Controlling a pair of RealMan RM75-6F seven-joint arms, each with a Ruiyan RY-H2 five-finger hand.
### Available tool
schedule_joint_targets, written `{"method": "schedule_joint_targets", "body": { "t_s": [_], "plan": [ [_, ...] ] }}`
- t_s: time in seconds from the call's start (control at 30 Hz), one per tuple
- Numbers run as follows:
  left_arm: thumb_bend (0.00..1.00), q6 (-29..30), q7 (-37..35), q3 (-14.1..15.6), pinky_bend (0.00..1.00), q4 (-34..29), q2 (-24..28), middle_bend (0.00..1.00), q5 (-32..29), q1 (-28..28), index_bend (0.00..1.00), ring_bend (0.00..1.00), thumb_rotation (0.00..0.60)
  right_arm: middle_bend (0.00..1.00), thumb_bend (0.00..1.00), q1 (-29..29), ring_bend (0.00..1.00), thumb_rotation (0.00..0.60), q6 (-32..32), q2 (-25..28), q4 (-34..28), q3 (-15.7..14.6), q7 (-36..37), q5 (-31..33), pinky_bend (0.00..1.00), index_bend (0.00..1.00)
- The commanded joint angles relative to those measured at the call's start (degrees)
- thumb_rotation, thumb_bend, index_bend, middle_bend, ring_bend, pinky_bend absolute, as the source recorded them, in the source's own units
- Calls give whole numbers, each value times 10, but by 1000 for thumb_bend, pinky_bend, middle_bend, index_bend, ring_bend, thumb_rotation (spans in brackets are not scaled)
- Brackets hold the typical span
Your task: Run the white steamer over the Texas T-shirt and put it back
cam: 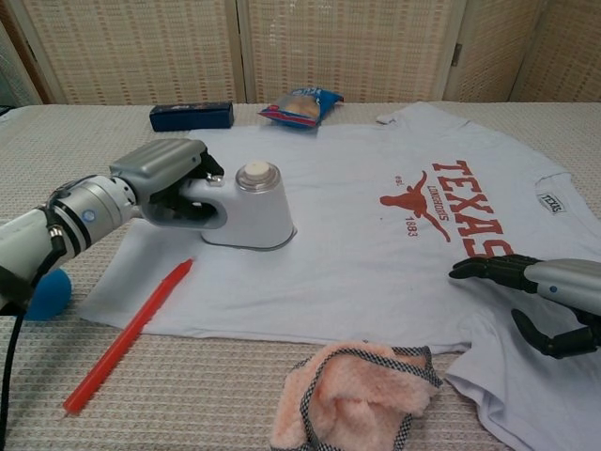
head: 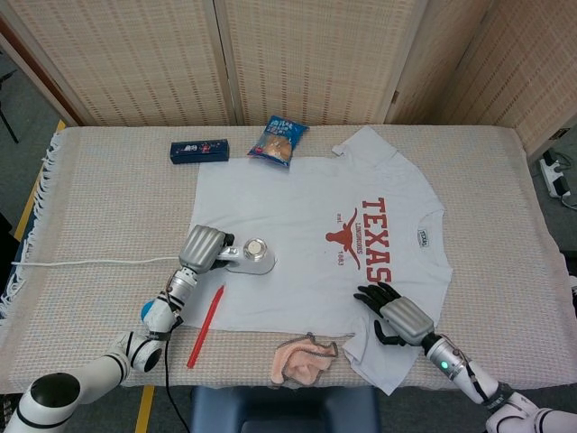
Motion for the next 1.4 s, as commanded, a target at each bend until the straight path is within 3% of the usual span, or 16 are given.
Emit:
{"method": "schedule_joint_targets", "body": {
  "t_s": [0.03,0.27,0.53,0.7,0.9,1.27,1.33,1.4],
  "plan": [
    [401,27,8,24,719,-45,24,932,31,10,908,761,600,0,796,0,0,362,0,0,-1,0,-1,0,0,0],
    [401,67,21,44,719,-118,57,931,69,21,908,762,600,0,796,-2,0,364,4,3,-4,0,-2,0,0,0],
    [401,54,13,-4,719,-141,86,931,11,30,909,761,600,0,796,-8,0,362,30,22,-21,6,-7,-3,0,0],
    [402,26,9,-34,719,-80,96,931,-53,50,908,762,600,0,797,-24,0,363,76,60,-53,14,-20,-4,0,0],
    [401,-12,-3,-49,719,10,93,930,-104,75,908,761,600,0,796,-44,0,364,118,99,-90,22,-41,0,0,0],
    [400,-85,-27,-83,719,130,73,914,-169,98,889,748,600,0,796,-69,0,361,149,137,-136,35,-71,10,0,0],
    [386,-92,-22,-88,710,140,67,853,-177,101,820,698,600,0,795,-71,0,363,149,140,-139,36,-73,10,0,0],
    [299,-121,-3,-98,594,129,71,614,-198,102,531,486,600,0,792,-72,0,364,148,142,-142,36,-75,9,0,0]
  ]
}}
